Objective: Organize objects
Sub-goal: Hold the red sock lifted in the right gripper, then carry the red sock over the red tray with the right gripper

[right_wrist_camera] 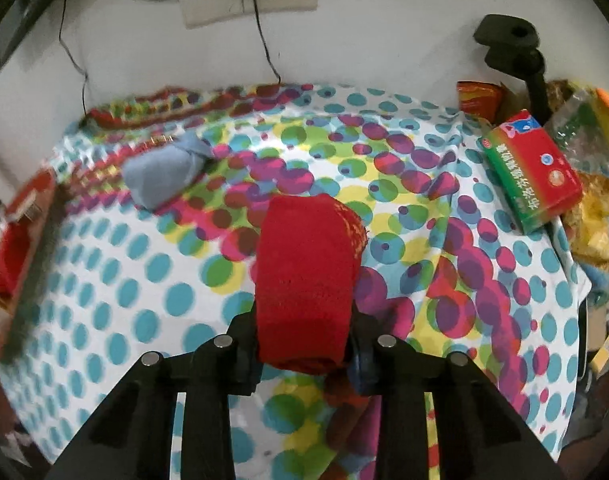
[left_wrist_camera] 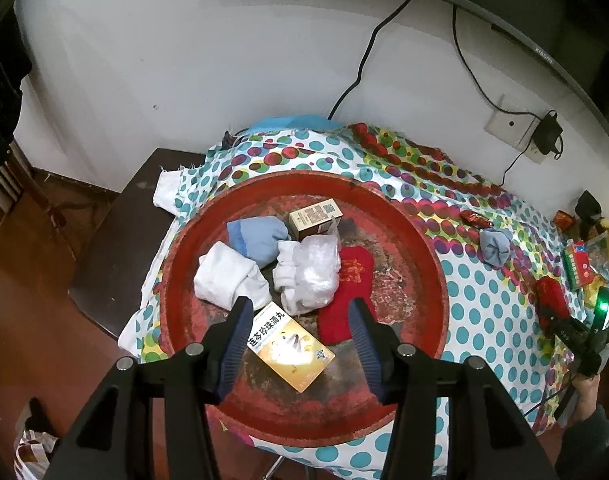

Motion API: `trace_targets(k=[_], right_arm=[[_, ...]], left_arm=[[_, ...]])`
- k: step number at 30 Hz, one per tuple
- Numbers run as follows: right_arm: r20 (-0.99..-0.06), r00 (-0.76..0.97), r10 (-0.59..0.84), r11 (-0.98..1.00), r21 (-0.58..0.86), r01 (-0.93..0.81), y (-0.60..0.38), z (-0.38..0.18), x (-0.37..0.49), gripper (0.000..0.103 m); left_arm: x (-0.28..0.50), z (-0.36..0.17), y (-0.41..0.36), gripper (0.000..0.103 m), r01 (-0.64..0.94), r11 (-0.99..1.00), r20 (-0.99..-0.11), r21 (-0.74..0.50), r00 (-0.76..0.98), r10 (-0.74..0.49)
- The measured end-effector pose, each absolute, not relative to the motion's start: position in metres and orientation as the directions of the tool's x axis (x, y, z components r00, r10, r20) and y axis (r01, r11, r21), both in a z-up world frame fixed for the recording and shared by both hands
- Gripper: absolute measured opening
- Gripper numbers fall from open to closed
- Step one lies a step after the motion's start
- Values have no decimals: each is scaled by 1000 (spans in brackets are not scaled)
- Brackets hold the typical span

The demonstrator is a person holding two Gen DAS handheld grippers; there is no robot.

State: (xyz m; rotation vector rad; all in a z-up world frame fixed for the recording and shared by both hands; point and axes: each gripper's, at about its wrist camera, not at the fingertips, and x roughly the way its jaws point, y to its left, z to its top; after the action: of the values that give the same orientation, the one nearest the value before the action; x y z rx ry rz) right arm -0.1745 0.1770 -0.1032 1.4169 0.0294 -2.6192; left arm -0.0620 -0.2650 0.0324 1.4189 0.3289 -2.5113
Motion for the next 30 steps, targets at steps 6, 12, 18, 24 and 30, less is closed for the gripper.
trace_targets(k=[6,12,18,24,30], right_arm=[[-814,-554,-176,-976,72,205,157,-75,-159,31],[-804,-542,-243,-955,101,279,118,-60,-146,31],[-800,-503,-327,-909,120,399,60,-48,-132,31],[-800,-457,-388,-850,119,513,-4,-45,-123,31],[-810,-417,-412,-798,99,595,-55,-47,-120,31]], left_arm=[[-53,42,-270,51,320,-942,-851,-106,-519,-81],[-43,50,-285,51,346,-928,-843,-136,-532,-75],[-34,53,-306,51,402,-903,-841,-150,-532,-98],[-30,51,-319,51,440,-886,-847,-148,-519,-117],[-28,51,-321,51,435,-888,-846,-150,-521,-113]])
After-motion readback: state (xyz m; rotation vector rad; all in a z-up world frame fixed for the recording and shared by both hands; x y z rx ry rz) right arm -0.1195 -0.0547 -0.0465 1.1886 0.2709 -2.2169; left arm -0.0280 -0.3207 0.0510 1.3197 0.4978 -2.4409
